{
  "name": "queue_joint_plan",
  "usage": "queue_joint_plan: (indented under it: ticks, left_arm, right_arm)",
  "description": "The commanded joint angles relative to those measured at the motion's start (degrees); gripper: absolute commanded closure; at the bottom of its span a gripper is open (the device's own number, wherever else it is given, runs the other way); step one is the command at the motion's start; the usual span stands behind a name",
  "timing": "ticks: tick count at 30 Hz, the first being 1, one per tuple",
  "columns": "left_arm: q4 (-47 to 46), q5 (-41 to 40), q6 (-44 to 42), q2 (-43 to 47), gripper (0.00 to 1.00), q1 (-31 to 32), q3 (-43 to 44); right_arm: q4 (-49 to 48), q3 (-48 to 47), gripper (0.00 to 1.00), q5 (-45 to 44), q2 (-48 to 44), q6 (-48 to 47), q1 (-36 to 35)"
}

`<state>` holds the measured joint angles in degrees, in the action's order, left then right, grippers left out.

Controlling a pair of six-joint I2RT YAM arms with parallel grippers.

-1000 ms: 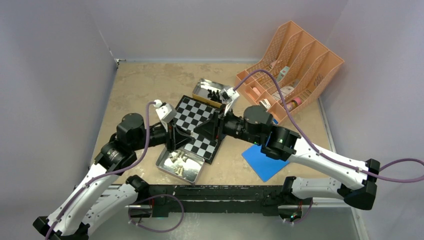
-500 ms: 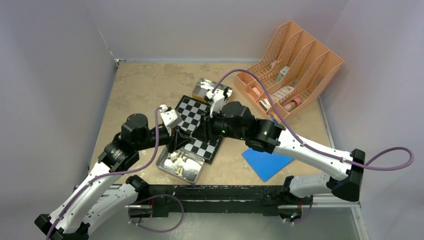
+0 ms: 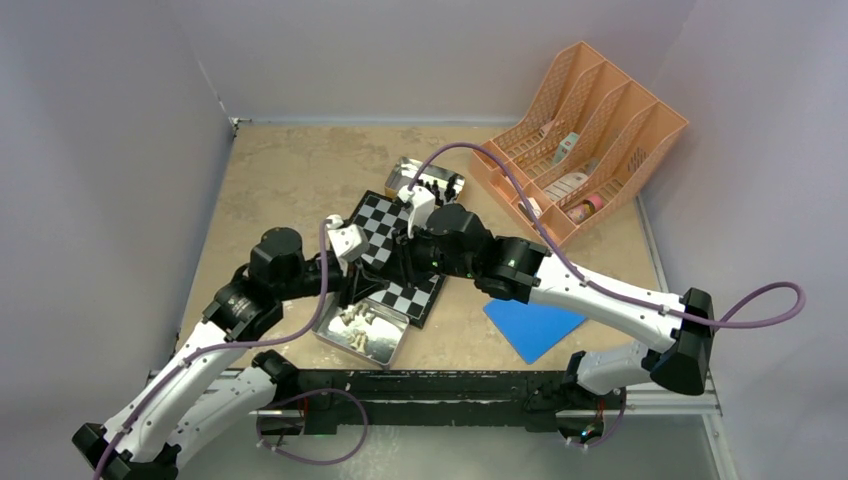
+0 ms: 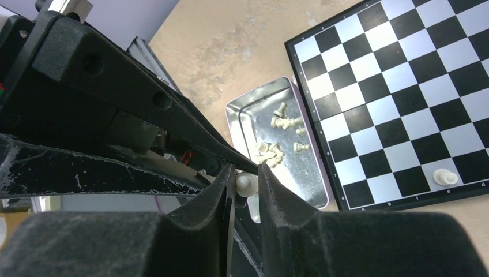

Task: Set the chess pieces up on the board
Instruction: Pick up the chess piece from the storage box, then place the chess piece on the chessboard.

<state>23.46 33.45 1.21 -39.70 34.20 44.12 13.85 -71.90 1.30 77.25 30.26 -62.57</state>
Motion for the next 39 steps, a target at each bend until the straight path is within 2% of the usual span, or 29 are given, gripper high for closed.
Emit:
queue_joint_plan:
  ticks: [1, 7, 8, 9, 10, 11, 13, 16, 22, 31, 39]
  left_arm:
    - [-2.71, 1.37, -2.44, -1.02, 1.00, 0.08, 0.26]
    - [-1.16, 1.37, -1.69, -2.23, 1.00, 0.05, 1.76]
    - [-0.92, 1.10, -1.66, -2.30, 0.97, 0.08, 2.08]
    - [-0.60, 0.73, -1.65, -2.44, 0.88, 0.04, 2.45]
    - [-0.46, 0.16, -1.65, -2.48, 0.74, 0.07, 2.62]
    - [-0.50, -0.47, -1.65, -2.30, 0.65, 0.08, 2.55]
    - [-1.43, -2.32, -0.77, -2.00, 0.53, 0.08, 2.24]
    - [-1.93, -3.34, 0.91, -1.54, 0.45, 0.08, 2.35]
    - [-1.35, -7.44, 2.11, -0.11, 0.38, 0.02, 1.71]
    - [-0.10, -14.15, 5.89, 5.24, 0.34, 0.03, -0.31]
    - [1.42, -14.08, 8.71, 8.22, 0.30, 0.06, -0.74]
  right_arm:
    - [-1.66, -2.12, 0.79, 1.69, -0.62, -1.44, 0.34]
    - [-1.83, -0.49, 0.95, 0.88, -2.44, -1.09, 0.42]
    - [-2.01, -0.23, 0.96, 0.63, -2.46, -1.05, 0.43]
    - [-2.37, 0.27, 0.97, 0.07, -2.38, -1.00, 0.38]
    - [-2.73, 0.85, 0.97, -0.74, -2.31, -1.06, 0.42]
    - [-2.90, 1.33, 0.97, -1.65, -2.18, -0.96, 0.43]
    - [-3.08, 2.10, 0.97, -4.38, -2.09, -0.40, 0.43]
    - [-4.25, 3.45, 0.97, -9.46, -2.98, 0.40, 0.45]
    - [-8.45, 6.46, 0.95, -22.54, -3.50, 0.26, 1.46]
    - [-17.82, 10.47, 0.95, -29.98, 0.59, -2.99, 4.47]
    - [-25.44, 13.04, 0.94, -31.22, 5.27, -3.33, 6.80]
